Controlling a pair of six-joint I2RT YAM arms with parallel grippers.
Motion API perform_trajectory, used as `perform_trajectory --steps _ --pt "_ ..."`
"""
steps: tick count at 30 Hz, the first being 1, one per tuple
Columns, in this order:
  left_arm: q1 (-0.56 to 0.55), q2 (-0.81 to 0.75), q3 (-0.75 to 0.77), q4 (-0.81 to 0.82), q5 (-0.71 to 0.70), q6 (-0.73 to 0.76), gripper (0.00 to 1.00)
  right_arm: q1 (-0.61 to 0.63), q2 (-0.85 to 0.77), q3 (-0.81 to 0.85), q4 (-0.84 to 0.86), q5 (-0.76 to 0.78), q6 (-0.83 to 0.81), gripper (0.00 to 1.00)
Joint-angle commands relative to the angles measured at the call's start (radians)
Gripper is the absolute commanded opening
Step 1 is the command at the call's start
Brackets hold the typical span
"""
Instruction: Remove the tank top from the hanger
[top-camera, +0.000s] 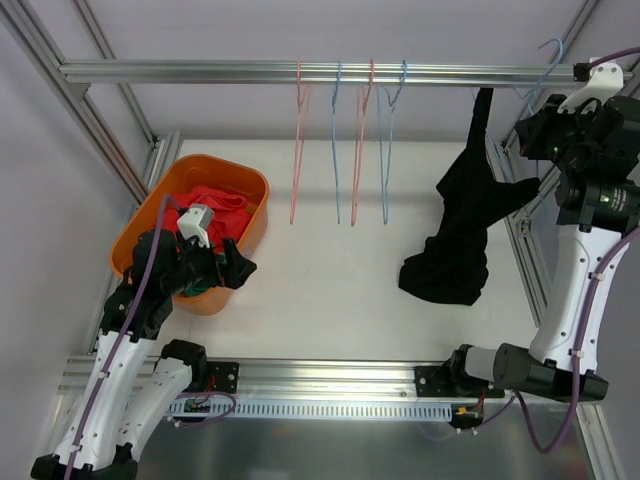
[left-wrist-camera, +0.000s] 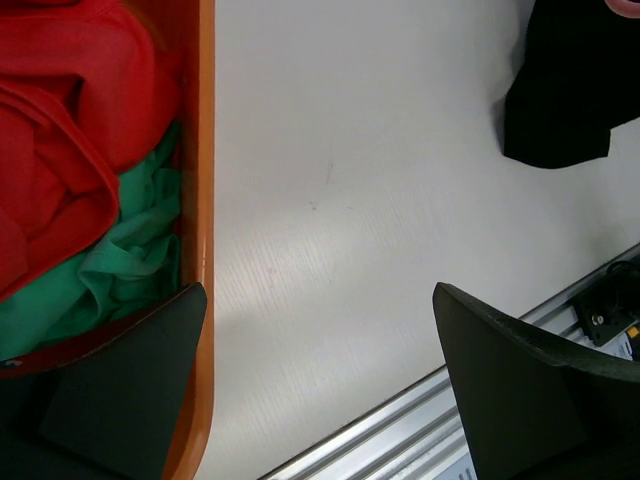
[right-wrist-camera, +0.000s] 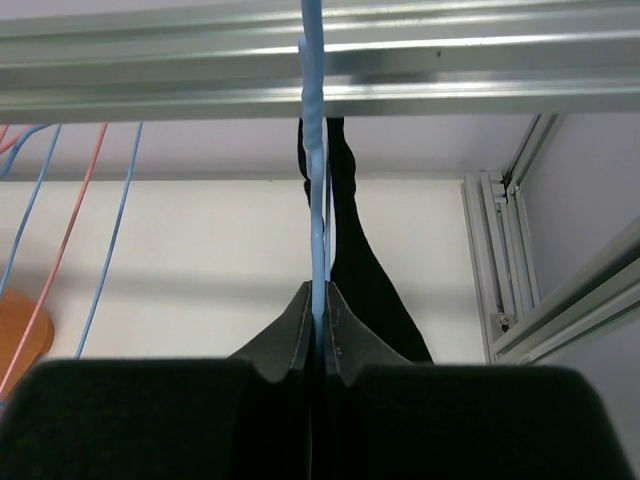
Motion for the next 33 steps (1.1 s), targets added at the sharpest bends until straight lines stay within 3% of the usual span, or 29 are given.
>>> perform_trajectory --steps 1,7,11,14,15,18,22,25,29,33 --pt "-0.004 -0.001 0.023 0.051 0.092 0.007 0.99 -0.004 -0.052 -0.028 0.038 -0.028 0.012 0.00" --pt "-0.040 0.033 0.147 0.138 0.209 -0.063 0.99 -0.004 -0.277 -0.218 -0.019 -0.092 0.047 0.00" --pt "-0.152 0.102 0.240 0.219 0.194 -0.128 0.99 -0.004 -0.447 -0.370 -0.030 -0.162 0.079 0.00" --pt "-0.318 0.177 0.324 0.275 0.097 -0.123 0.99 -0.004 -0.569 -0.434 -0.085 -0.146 0.087 0.00" --pt "-0.411 0.200 0.349 0.287 0.068 -0.117 0.99 -0.004 -0.593 -0.425 -0.153 -0.120 0.078 0.00" --pt "-0.549 0.319 0.473 0.337 -0.035 -0.068 0.99 0.005 -0.678 -0.390 -0.261 -0.053 0.069 0.00" --pt "-0.778 0.536 0.727 0.396 -0.102 0.048 0.99 0.037 -0.768 -0.311 -0.382 -0.037 0.086 0.00" --pt "-0.850 0.753 0.898 0.420 -0.113 0.111 0.99 0.086 -0.768 -0.206 -0.476 -0.012 0.086 0.00" --pt "-0.863 0.939 1.069 0.431 -0.078 0.111 0.98 0.161 -0.741 -0.102 -0.551 0.053 0.084 0.00" --pt "-0.876 1.054 1.182 0.442 -0.041 0.108 0.88 0.210 -0.727 -0.045 -0.571 0.097 0.081 0.00"
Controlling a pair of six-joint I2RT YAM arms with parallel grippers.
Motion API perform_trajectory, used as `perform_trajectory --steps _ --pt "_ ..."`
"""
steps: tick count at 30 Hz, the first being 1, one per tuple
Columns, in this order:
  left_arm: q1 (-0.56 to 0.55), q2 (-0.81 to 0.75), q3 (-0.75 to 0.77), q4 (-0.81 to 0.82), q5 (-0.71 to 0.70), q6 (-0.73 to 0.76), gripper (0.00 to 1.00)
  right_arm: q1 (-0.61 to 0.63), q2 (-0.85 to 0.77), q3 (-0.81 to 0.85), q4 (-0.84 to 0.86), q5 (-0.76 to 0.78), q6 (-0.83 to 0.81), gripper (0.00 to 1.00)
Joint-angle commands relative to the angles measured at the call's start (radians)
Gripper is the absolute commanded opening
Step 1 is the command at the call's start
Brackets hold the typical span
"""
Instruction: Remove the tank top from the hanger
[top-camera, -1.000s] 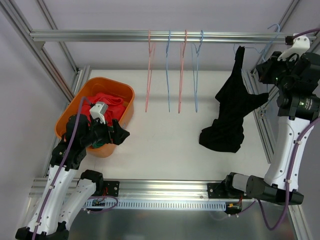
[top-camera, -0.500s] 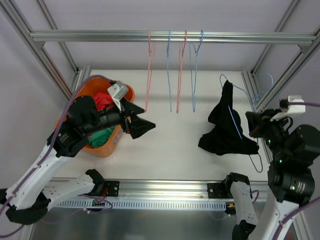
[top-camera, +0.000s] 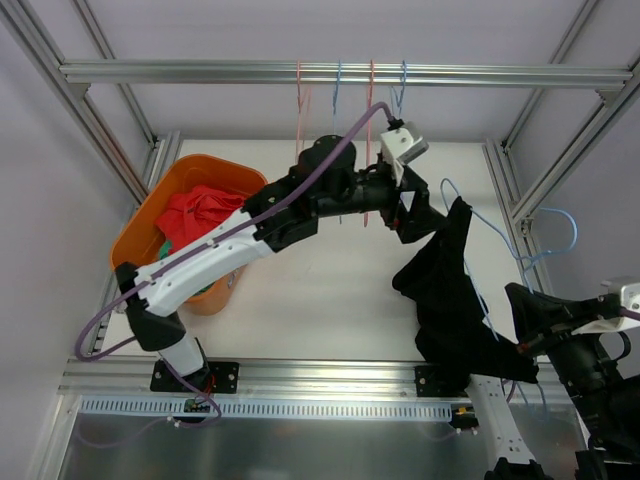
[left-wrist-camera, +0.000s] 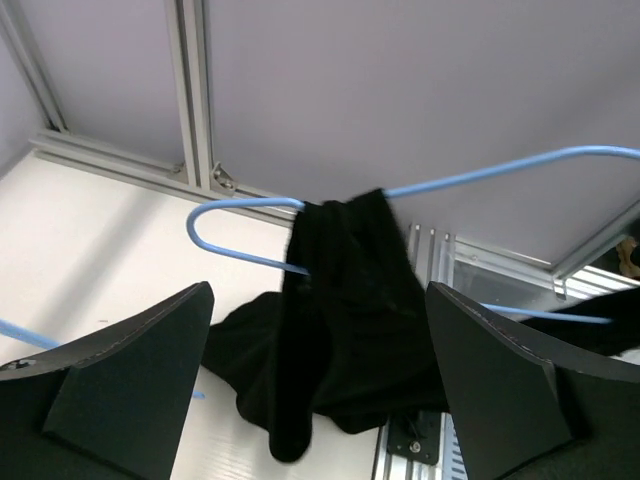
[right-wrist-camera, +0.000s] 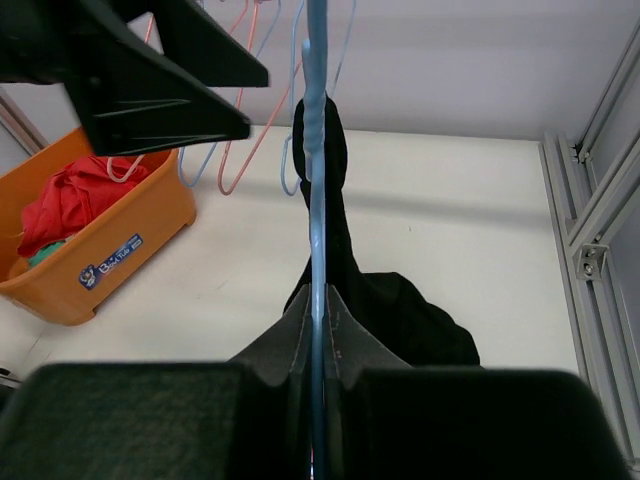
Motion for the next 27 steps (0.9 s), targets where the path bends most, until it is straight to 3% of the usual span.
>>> perform_trajectory --steps 1,5,6,8,9,10,15,16,19,26,27 --pt "-0.014 0.062 0.090 0.049 0.030 0.029 0.86 0.037 0.045 0.041 -0.030 0.068 0.012 0.00" --pt "-0.018 0.115 0.119 0.076 0.022 0.016 0.76 0.063 0.052 0.064 -0.035 0.065 0.007 0.01" --pt "-0.018 0.128 0.124 0.079 0.019 0.016 0.67 0.065 0.055 0.066 -0.033 0.065 0.007 0.00" --pt "-0.018 0.133 0.121 0.085 0.018 0.013 0.59 0.075 0.055 0.070 -0.033 0.077 0.004 0.00" --pt "-0.018 0.136 0.121 0.085 0.016 0.013 0.47 0.079 0.057 0.072 -0.035 0.080 0.004 0.00" --pt "-0.018 0.142 0.121 0.088 0.018 0.012 0.42 0.086 0.059 0.070 -0.033 0.083 0.002 0.00" --pt "-0.018 0.156 0.121 0.113 0.059 -0.005 0.37 0.091 0.069 0.066 -0.033 0.094 -0.001 0.00" --pt "-0.018 0.159 0.121 0.124 0.067 -0.008 0.16 0.092 0.071 0.064 -0.032 0.100 -0.002 0.00" --pt "-0.018 0.167 0.124 0.133 0.071 -0.024 0.00 0.092 0.074 0.059 -0.032 0.101 -0.004 0.00" --pt "-0.018 0.110 0.055 0.147 -0.108 -0.045 0.00 0.123 0.063 0.015 -0.033 0.131 -0.024 0.00" --pt "-0.020 0.093 0.046 0.148 -0.202 -0.054 0.00 0.126 0.059 0.006 -0.033 0.120 -0.033 0.00"
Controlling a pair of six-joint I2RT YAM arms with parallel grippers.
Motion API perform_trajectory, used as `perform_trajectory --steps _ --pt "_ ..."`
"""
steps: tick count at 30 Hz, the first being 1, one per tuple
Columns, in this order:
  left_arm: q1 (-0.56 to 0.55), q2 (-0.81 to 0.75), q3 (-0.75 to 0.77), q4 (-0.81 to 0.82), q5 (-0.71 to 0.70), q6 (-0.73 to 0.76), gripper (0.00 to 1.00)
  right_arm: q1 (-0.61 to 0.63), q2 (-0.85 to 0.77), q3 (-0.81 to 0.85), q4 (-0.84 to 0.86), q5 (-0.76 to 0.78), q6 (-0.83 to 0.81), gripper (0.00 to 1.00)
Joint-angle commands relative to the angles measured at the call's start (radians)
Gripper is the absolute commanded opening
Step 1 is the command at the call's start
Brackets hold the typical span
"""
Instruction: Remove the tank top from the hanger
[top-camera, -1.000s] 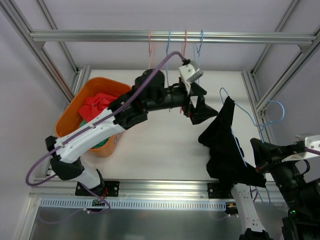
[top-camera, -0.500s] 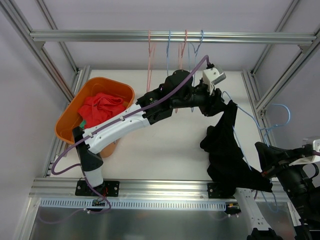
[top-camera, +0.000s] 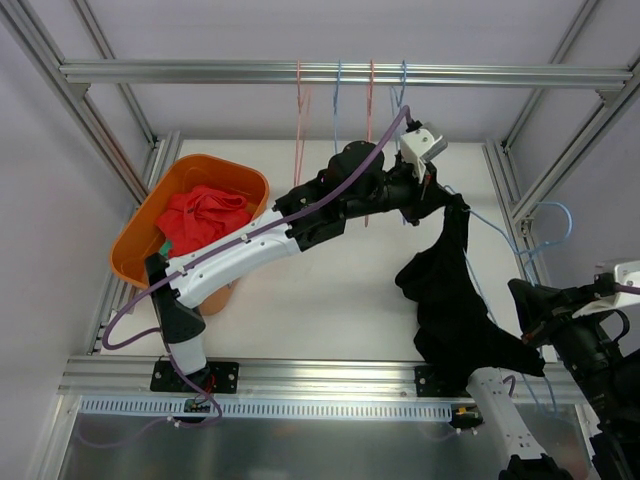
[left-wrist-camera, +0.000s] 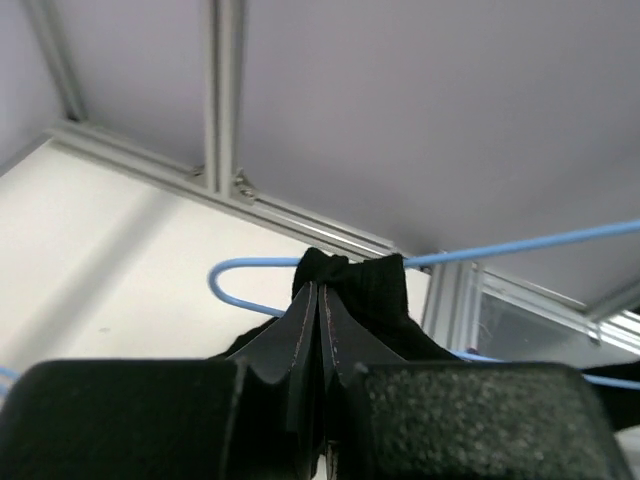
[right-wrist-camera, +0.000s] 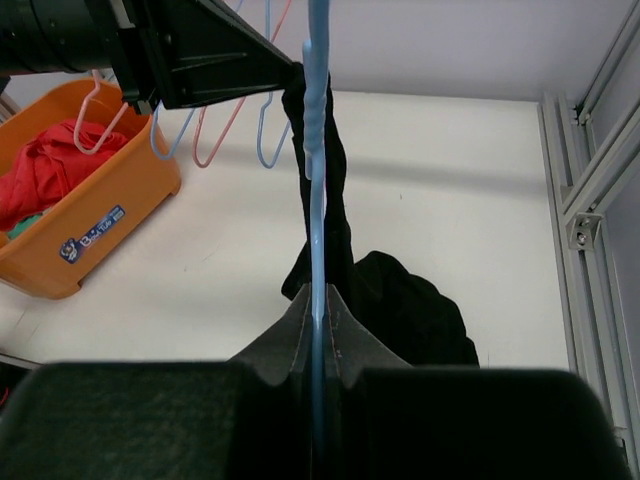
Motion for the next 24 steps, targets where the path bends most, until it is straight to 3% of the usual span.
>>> perform_trajectory --steps 1,3,7,12,15,17,20,23,24 --pt "-0.012 -0.071 -0.041 0.065 -0.225 -0.039 0.00 0.019 0.006 -0.029 0.021 -0.026 -0.036 0.00" --pt "-0.013 -0.095 -0.062 0.063 -0.450 -0.088 0.00 0.034 -0.019 -0.040 0.021 -0.055 -0.064 0.00" --pt "-0.013 -0.106 -0.078 0.062 -0.597 -0.118 0.00 0.069 -0.072 -0.031 0.014 -0.100 -0.089 0.00" --pt "-0.015 -0.089 -0.047 0.063 -0.548 -0.126 0.00 0.132 -0.092 0.072 -0.025 -0.027 -0.076 0.00" --pt "-0.019 -0.095 -0.047 0.065 -0.450 -0.128 0.00 0.149 -0.101 0.086 -0.013 0.152 -0.066 0.00" --pt "-0.025 -0.106 -0.058 0.069 -0.325 -0.123 0.00 0.149 -0.121 0.054 0.030 0.194 -0.064 0.00" --pt "-0.053 -0.138 -0.105 0.092 -0.126 -0.097 0.00 0.149 -0.190 -0.118 0.249 0.153 -0.049 0.00" --pt "-0.093 -0.195 -0.214 0.118 0.013 -0.085 0.00 0.151 -0.291 -0.389 0.632 0.116 0.024 0.01" --pt "-0.104 -0.213 -0.257 0.138 0.095 -0.083 0.00 0.149 -0.315 -0.463 0.872 0.106 0.042 0.00"
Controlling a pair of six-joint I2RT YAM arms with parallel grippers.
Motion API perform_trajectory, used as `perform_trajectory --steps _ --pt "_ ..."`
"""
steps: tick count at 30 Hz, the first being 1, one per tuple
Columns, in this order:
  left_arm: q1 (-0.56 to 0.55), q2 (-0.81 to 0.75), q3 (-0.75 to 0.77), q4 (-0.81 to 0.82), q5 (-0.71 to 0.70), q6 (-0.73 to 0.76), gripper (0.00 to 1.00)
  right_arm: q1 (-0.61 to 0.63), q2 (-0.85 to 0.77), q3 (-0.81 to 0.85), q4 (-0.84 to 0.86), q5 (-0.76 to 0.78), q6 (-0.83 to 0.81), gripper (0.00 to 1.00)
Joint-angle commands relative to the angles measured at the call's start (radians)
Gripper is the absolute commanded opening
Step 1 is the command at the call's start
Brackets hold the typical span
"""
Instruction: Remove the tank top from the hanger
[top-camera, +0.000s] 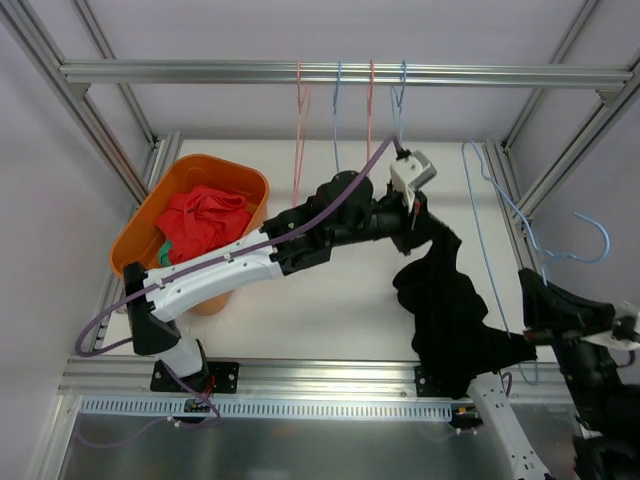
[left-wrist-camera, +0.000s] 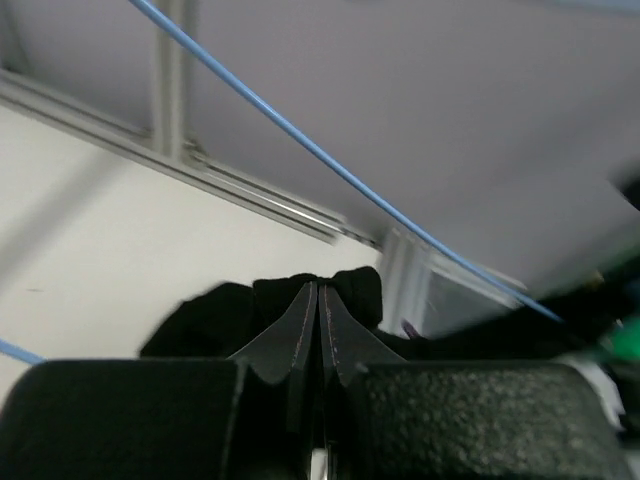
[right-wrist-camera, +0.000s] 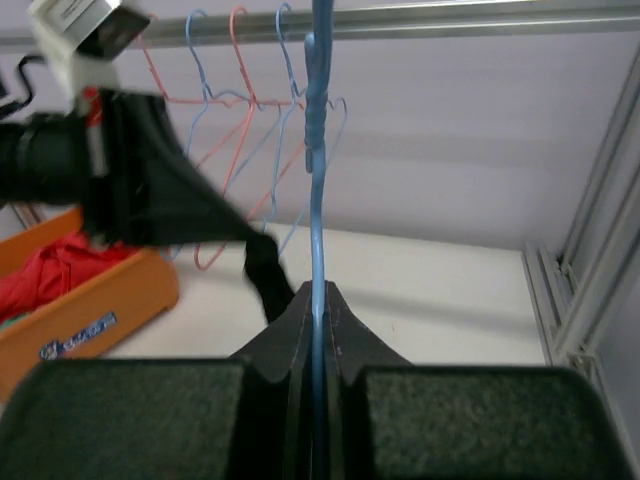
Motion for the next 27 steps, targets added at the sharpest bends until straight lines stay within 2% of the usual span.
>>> perform_trajectory --steps 1,2,3,5,6,8,11,14,15,17,18,20,21,22,23,25,26,27 --pt "-0.062 -0.114 -0.151 0.105 0.315 0.025 0.00 0.004 -0.068 -0.307 0.642 -0.039 0.085 0.00" --pt "-0.068 -0.137 -0.187 0.119 0.367 0.023 0.00 0.004 -0.083 -0.380 0.782 -0.051 0.114 0.00" --pt "-0.074 -0.145 -0.222 0.122 0.451 0.023 0.00 0.004 -0.099 -0.454 1.076 -0.062 0.122 0.00" --pt "-0.088 -0.153 -0.322 0.122 0.522 0.026 0.00 0.004 -0.093 -0.633 1.351 -0.061 0.128 0.00" --pt "-0.090 -0.153 -0.357 0.123 0.546 0.028 0.00 0.004 -0.065 -0.672 1.559 -0.050 0.116 0.00" --pt "-0.093 -0.148 -0.451 0.125 0.563 0.022 0.00 0.004 -0.027 -0.712 1.659 -0.045 0.065 0.00" --pt "-0.094 -0.144 -0.554 0.125 0.465 0.014 0.00 0.006 0.006 -0.723 1.633 -0.015 -0.034 0.00" --pt "-0.098 -0.130 -0.611 0.125 0.356 0.002 0.00 0.006 -0.016 -0.723 1.456 0.011 -0.052 0.00" --pt "-0.098 -0.128 -0.620 0.123 0.325 -0.003 0.00 0.004 -0.017 -0.642 1.204 0.019 -0.044 0.00" --pt "-0.104 -0.130 -0.648 0.114 0.209 -0.010 0.00 0.006 0.010 -0.509 0.866 -0.010 -0.091 0.00" --pt "-0.107 -0.134 -0.672 0.110 0.172 -0.013 0.00 0.004 0.028 -0.381 0.567 0.054 -0.076 0.00" --pt "-0.114 -0.163 -0.701 0.105 0.077 -0.020 0.01 0.004 0.067 -0.289 0.332 0.109 -0.016 0.00" --pt "-0.120 -0.179 -0.718 0.105 0.051 -0.020 0.07 0.006 0.067 -0.274 0.203 0.114 -0.009 0.00" --pt "-0.131 -0.193 -0.749 0.106 0.034 -0.011 0.18 0.004 0.064 -0.260 0.164 0.149 0.008 0.00" --pt "-0.134 -0.217 -0.758 0.105 0.018 -0.007 0.37 0.004 0.062 -0.258 0.136 0.155 0.023 0.00" --pt "-0.136 -0.243 -0.793 0.105 0.007 -0.003 0.55 0.004 0.093 -0.225 0.095 0.123 0.027 0.00" --pt "-0.136 -0.266 -0.804 0.105 0.003 -0.003 0.74 0.004 0.120 -0.205 0.081 0.119 0.030 0.00" --pt "-0.136 -0.279 -0.827 0.105 0.003 -0.003 0.79 0.004 0.186 -0.185 0.070 0.111 0.030 0.00"
